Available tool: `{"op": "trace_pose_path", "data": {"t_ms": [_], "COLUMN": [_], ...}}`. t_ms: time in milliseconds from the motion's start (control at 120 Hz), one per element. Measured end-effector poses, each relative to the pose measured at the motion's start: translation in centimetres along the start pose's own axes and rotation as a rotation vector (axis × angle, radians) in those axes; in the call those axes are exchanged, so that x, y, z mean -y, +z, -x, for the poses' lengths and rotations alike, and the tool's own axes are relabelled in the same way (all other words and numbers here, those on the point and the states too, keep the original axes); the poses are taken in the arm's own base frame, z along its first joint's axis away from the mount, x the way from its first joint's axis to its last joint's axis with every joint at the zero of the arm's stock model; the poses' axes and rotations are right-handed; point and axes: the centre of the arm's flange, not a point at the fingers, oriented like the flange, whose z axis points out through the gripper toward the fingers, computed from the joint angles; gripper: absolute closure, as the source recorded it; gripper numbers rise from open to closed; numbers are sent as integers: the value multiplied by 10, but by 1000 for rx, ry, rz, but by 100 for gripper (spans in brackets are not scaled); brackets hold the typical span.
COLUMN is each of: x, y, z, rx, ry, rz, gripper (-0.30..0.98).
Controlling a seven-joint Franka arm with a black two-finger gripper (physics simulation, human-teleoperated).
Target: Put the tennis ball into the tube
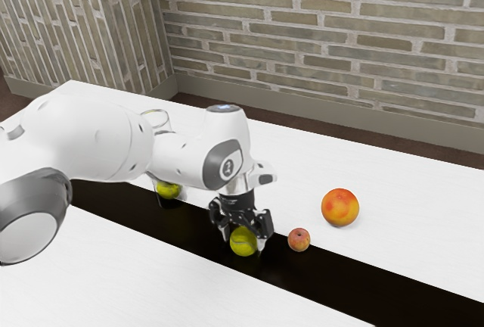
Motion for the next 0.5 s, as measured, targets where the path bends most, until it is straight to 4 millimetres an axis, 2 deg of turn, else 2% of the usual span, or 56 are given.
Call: {"op": "trace_pose_path", "data": {"t_ms": [500], "x": [6], "y": [10], "z": [-6], "rx": [-12], "ry": [6], "rz": [-4], "gripper": [0]}}
